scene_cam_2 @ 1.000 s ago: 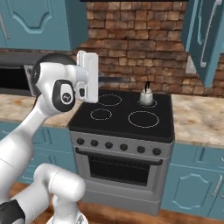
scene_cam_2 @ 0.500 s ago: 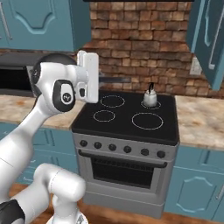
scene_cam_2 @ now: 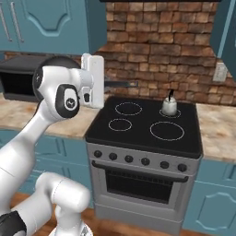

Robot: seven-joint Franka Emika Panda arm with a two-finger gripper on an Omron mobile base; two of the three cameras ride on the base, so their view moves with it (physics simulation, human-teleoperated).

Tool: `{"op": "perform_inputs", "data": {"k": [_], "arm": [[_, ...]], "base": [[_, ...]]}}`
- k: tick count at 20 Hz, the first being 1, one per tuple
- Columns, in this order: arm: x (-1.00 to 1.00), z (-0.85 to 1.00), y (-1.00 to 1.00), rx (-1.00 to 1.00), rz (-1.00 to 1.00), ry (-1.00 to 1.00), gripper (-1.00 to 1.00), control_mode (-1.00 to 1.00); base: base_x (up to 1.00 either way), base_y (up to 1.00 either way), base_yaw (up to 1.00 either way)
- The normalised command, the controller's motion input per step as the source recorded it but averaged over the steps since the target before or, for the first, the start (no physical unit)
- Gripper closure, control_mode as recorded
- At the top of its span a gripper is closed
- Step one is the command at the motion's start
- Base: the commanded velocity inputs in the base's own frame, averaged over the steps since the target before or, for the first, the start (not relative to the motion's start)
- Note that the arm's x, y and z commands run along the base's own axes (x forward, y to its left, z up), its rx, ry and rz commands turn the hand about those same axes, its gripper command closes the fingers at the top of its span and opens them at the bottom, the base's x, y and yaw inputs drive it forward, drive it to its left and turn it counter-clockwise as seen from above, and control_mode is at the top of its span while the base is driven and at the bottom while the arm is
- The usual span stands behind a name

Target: Pick the pan from the cabinet and place it on the stove. Then turn on the stove burner for the pan.

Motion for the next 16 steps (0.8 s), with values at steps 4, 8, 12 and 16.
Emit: {"op": "perform_inputs", "data": {"k": [4,8,12,16], "arm": [[0.00,0.00,0.00,0.00,0.00,0.00,1.00,1.00],[0.00,0.00,0.00,0.00,0.00,0.00,1.00,1.00],[0.00,0.00,0.00,0.00,0.00,0.00,1.00,1.00],[0.00,0.00,0.00,0.00,0.00,0.00,1.00,1.00]], "base": [[0.47,0.27,0.02],[0.41,0.30,0.02],[0.36,0.26,0.02],[0.39,0.24,0.02]]}}
